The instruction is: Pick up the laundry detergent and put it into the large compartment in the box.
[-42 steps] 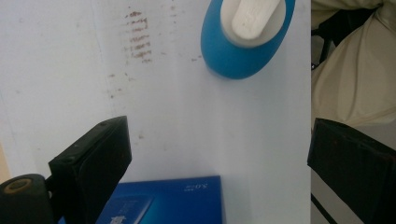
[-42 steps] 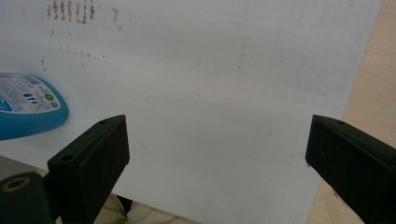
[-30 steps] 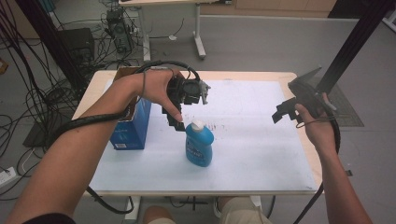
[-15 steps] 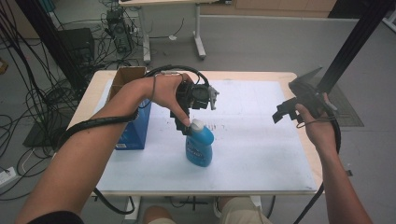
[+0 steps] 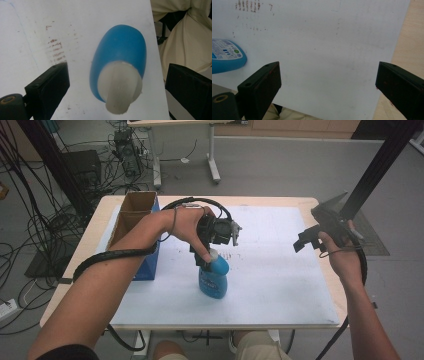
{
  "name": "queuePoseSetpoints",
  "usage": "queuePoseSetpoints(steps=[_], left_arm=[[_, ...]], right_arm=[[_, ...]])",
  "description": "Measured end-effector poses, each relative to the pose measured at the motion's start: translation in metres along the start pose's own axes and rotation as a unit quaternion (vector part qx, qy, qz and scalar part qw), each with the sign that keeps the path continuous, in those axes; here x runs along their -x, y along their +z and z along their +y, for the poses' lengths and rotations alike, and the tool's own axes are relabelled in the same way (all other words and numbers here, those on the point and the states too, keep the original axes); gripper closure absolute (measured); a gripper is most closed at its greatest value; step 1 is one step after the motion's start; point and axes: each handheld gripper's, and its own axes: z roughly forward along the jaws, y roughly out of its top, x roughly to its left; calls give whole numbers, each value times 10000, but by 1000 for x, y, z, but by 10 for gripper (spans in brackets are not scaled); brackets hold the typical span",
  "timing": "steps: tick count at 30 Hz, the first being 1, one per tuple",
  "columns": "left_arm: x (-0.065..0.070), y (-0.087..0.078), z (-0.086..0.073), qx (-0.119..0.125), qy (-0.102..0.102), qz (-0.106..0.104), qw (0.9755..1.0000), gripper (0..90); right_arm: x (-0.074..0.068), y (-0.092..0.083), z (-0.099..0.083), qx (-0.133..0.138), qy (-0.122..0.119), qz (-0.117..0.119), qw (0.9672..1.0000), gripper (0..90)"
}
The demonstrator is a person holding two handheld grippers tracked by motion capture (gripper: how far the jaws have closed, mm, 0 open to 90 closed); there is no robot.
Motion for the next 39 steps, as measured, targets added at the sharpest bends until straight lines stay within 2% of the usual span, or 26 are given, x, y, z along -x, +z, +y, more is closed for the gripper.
queuePoseSetpoints(steps=[11, 18, 39], left_arm=[[-6, 22, 4, -68, 8, -117, 9999, 60], [-6, 29, 5, -81, 27, -136, 9999, 60], [-4, 37, 8, -201, 46, -134, 9997, 60]], right_arm=[[3, 2, -1, -11, 28, 8, 10000, 62], [3, 5, 0, -27, 25, 20, 10000, 61], [3, 8, 1, -55, 29, 32, 10000, 61]])
